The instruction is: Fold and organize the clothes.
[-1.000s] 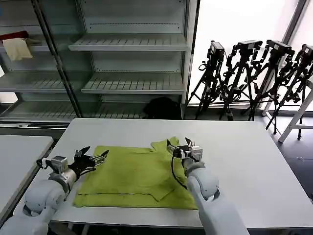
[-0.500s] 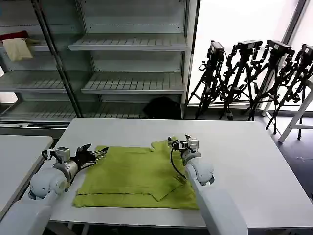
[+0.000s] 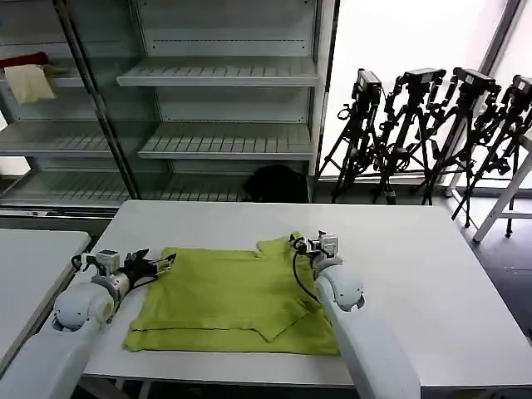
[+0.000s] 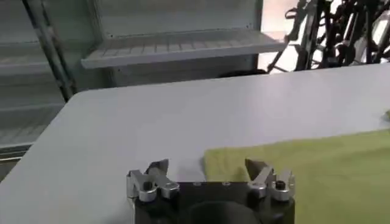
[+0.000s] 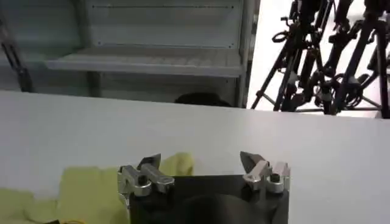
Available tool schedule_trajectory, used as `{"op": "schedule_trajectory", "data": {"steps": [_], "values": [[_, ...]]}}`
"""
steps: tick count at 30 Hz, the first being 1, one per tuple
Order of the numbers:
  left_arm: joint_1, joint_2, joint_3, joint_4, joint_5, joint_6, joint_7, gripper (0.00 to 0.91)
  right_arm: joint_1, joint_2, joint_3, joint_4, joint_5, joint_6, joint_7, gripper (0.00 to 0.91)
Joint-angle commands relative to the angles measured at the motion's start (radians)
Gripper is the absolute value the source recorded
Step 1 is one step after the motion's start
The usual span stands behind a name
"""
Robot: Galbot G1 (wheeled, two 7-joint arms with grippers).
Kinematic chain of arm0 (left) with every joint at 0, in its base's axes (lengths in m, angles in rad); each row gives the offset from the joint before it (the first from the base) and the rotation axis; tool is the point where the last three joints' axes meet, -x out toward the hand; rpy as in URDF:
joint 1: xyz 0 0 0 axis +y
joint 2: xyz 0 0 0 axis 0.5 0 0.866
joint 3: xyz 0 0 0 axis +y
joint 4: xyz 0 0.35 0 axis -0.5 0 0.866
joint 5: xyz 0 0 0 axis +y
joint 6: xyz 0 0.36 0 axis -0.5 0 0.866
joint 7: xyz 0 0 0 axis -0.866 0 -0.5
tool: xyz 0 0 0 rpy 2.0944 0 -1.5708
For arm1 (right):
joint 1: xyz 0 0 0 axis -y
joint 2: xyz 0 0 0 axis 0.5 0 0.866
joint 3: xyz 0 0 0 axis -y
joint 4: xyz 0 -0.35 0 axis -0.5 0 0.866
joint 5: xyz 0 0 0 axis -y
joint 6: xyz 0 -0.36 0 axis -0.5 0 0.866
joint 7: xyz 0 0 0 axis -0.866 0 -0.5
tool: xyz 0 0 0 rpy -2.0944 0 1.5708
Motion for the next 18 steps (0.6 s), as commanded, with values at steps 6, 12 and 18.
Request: {"op": "schedule_trajectory", "data": {"steps": [6,12,18], "values": [[-0.024,-0.008,0.015,0.051,0.053,0.002,0.002,0.786,0.004,-0.009,-0.015,-0.024,-0.035,0.0,-0.014,0.776],[-0.021,-0.009,0.013,0.056,0.066,0.002,0.006,0.766,-0.007,-0.002,-0.025,-0.038,-0.062,0.0,-0.029,0.635],[-0.009,-0.012,0.009,0.052,0.074,0.002,0.012,0.484,-0.023,0.001,-0.034,-0.033,-0.076,0.001,-0.042,0.131]]}}
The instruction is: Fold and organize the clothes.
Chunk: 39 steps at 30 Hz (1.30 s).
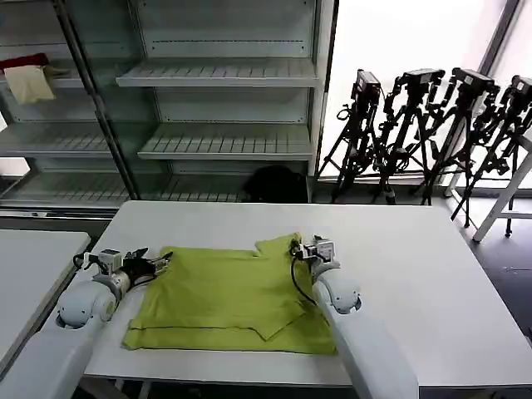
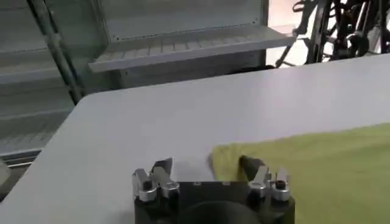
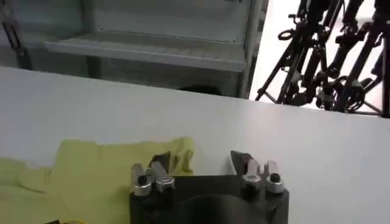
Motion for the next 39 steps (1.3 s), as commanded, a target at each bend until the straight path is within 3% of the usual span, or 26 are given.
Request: {"op": "schedule_trajectory", "data": {"steps": [1,2,4,8,24,39], "values": [[0.007,-0.002,0.0,0.006,0.018,0.004,0.002,0.433,-0.009,0.0,-0.008,-0.004,-0.019,-0.004,-0.01,0.01],[0.007,-0.002,0.001,0.005,0.021,0.004,0.002,0.242,-0.01,-0.004,-0.012,0.003,-0.017,-0.004,-0.009,0.0],[0.008,-0.002,0.004,0.004,0.027,0.004,0.003,0.131,-0.012,-0.01,-0.016,0.013,-0.015,-0.004,-0.009,0.0],[0.008,-0.005,0.009,0.002,0.038,0.004,0.008,0.03,-0.018,-0.02,-0.017,0.028,-0.014,-0.004,-0.011,0.0],[0.008,-0.009,0.012,-0.025,0.042,0.003,0.012,0.0,-0.038,-0.038,-0.012,0.096,-0.001,0.0,-0.012,0.0],[0.116,0.005,-0.087,-0.226,-0.09,-0.017,-0.041,0.0,-0.09,-0.079,-0.01,0.275,0.114,0.002,0.05,0.0]]}}
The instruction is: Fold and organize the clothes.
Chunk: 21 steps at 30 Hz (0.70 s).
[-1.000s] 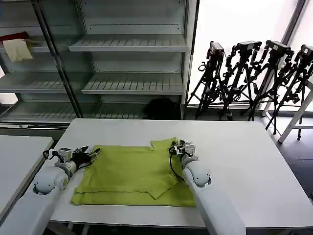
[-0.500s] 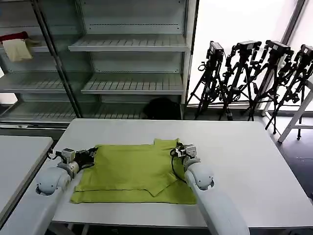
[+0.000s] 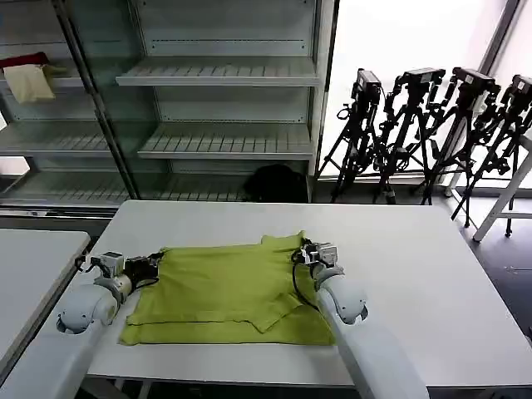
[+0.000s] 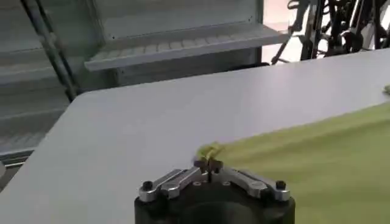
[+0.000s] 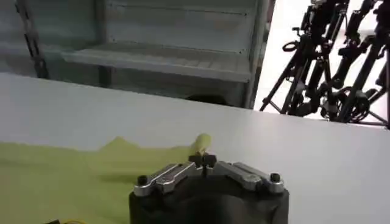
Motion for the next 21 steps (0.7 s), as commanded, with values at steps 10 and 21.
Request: {"op": "schedule_trajectory", "data": {"steps": [10,21], "values": [[0.253,-0.01,-0.165,-0.292,-0.083,-0.026,0.0,0.0,-0.239,-0.067,0.036,0.304,0.038,0.001,0.009,0.0],[0.467,-0.023,-0.343,-0.34,-0.094,-0.043,0.088,0.0,-0.423,-0.065,0.086,0.449,-0.014,0.003,-0.024,0.0]]}}
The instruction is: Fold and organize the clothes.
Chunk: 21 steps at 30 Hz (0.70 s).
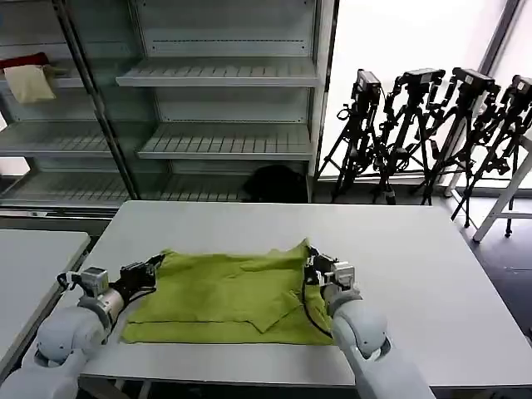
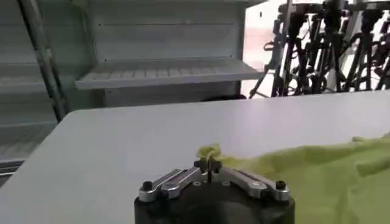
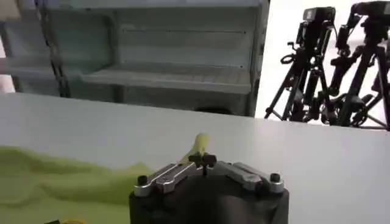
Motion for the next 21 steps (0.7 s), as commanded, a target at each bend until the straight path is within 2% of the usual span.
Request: {"op": "schedule_trajectory", "data": {"steps": [1,12,21], "values": [[0.226,-0.003,-0.168,-0.091,-0.016,-0.009,0.065,0.0,-0.192,-0.009,0.033,0.165,-0.025,0.001,-0.017,0.0],[0.306,-0.001,-0.195,-0.11,0.049,-0.027,0.116,0.0,-0.303,-0.004,0.079,0.221,-0.082,0.003,-0.063,0.0],[0.336,-0.013,-0.199,-0.123,0.124,-0.053,0.13,0.01,-0.331,0.006,0.079,0.199,-0.138,0.005,-0.073,0.0]]}}
